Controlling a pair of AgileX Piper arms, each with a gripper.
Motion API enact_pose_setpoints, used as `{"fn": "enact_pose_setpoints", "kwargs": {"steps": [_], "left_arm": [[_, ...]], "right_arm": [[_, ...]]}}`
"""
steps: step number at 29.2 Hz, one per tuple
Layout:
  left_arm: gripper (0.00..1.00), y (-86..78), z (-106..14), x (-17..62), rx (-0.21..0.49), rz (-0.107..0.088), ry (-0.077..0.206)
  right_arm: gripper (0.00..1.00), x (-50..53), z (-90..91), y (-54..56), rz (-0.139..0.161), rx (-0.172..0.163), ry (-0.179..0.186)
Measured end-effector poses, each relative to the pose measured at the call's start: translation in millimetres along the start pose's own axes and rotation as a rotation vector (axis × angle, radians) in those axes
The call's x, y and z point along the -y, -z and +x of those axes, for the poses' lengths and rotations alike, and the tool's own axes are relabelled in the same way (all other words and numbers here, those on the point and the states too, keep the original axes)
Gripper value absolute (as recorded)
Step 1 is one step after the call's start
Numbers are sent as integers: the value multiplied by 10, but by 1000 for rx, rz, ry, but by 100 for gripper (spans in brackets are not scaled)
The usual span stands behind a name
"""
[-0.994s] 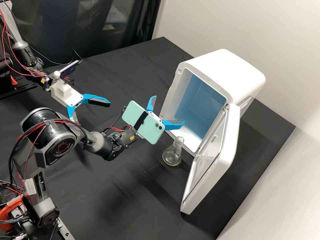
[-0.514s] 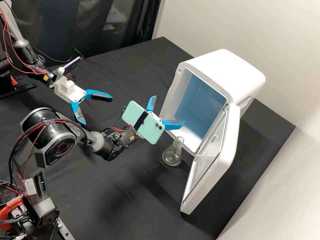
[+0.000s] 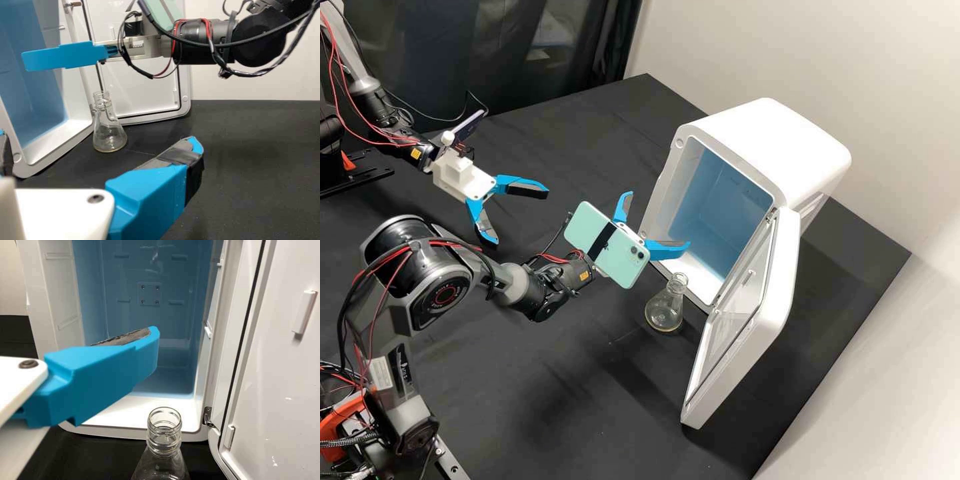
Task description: Place the flask in the incubator
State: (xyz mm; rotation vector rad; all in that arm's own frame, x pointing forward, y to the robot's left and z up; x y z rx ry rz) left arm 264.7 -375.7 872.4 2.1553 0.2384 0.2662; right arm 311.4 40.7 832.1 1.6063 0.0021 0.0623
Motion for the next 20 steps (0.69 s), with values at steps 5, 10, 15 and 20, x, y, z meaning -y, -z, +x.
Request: {"fn": "enact_pose_setpoints", "kwargs": {"steps": [5,10,15,20], "left_arm": [[100,37,-3,-6,-13,-6,-2],[100,55,-5,-8,-14,-1,-2],[100,91,-8,-13,-25,-3,-3],[100,94,-9,-14,-26,-6,-4]], "right_arm": [[100,0,0,0,0,0,0],[100,0,0,0,0,0,0],[100,0,0,0,2,0,0],[100,5,-17,-5,2,-5,-5]]}}
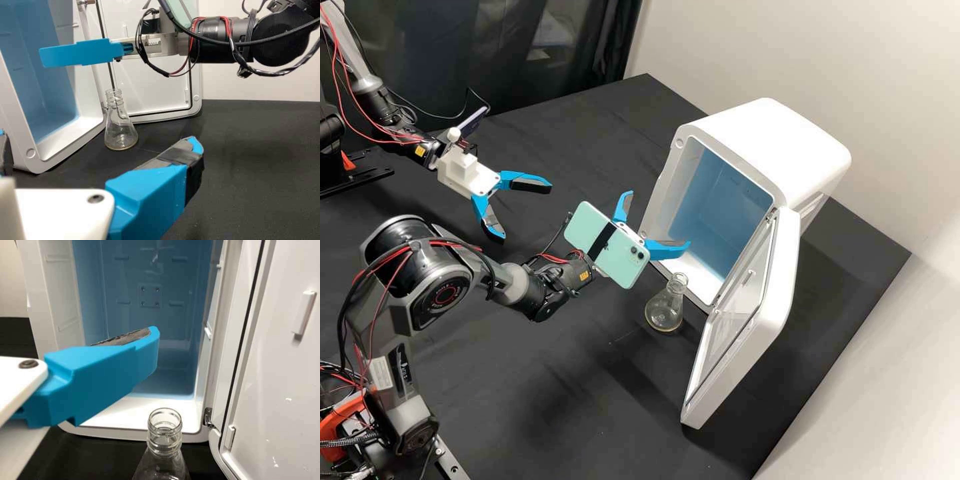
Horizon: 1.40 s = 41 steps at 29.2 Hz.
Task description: Place the flask in the incubator
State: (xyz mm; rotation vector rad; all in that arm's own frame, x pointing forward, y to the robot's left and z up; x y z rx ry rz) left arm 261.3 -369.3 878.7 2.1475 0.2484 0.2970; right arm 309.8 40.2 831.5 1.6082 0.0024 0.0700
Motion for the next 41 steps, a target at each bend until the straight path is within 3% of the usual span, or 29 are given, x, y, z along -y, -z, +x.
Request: {"fn": "enact_pose_setpoints", "kwargs": {"steps": [5,14,19,27,33,41], "left_arm": [[100,0,0,0,0,0,0],[100,0,0,0,0,0,0],[100,-12,1,2,4,1,1],[100,-33,2,5,12,1,2],[100,-33,2,5,12,1,2],[100,-33,2,5,12,1,2]], "right_arm": [[100,10,-78,-95,-1,19,-9],[100,68,-211,-465,1,136,-1],[100,53,-256,-591,2,180,-8],[100,40,-276,-646,2,190,-22],[100,170,-255,-744,8,227,6],[100,389,-234,-811,-15,267,72]]}}
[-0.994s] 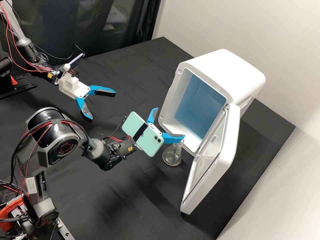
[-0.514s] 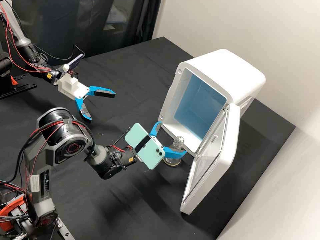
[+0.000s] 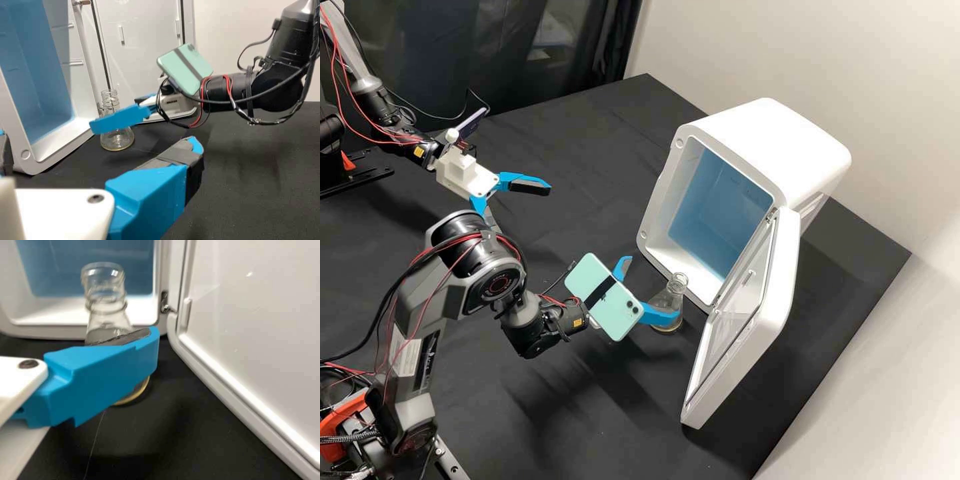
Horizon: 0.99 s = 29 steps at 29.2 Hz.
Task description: Place the flask in the incubator
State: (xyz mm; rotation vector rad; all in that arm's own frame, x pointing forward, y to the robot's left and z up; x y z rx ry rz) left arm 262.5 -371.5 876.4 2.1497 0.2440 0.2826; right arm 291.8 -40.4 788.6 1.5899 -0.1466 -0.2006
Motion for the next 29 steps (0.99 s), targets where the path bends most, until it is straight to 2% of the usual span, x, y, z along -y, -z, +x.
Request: {"fn": "enact_pose_setpoints", "kwargs": {"steps": [9,29], "left_arm": [[100,0,0,0,0,0,0],[100,-9,1,2,3,0,1]], "right_arm": [[100,15,-2,23,1,-5,-1],[100,135,-14,135,-3,-37,33]]}}
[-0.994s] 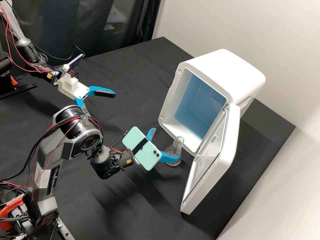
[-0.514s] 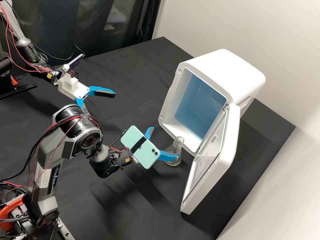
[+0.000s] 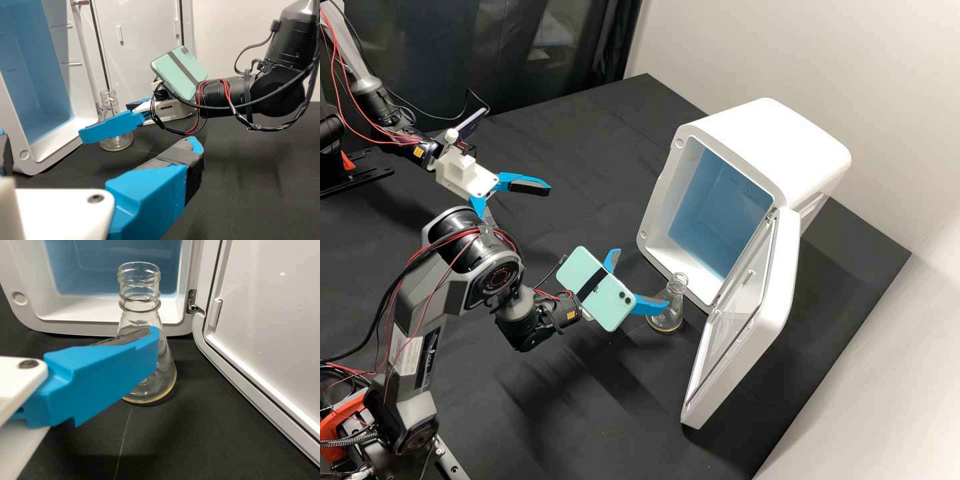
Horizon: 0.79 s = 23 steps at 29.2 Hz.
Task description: Place the flask in the incubator
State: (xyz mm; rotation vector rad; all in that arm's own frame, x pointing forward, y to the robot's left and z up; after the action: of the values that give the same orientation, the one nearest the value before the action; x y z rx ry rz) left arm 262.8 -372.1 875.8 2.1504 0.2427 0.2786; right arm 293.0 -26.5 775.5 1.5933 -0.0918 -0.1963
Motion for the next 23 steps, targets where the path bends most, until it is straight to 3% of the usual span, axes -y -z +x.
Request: {"fn": "enact_pose_setpoints", "kwargs": {"steps": [16,23], "left_arm": [[100,0,0,0,0,0,0],[100,-6,0,1,2,0,0]], "right_arm": [[100,44,11,-42,7,26,8],[100,-51,15,-132,15,57,-24]]}}
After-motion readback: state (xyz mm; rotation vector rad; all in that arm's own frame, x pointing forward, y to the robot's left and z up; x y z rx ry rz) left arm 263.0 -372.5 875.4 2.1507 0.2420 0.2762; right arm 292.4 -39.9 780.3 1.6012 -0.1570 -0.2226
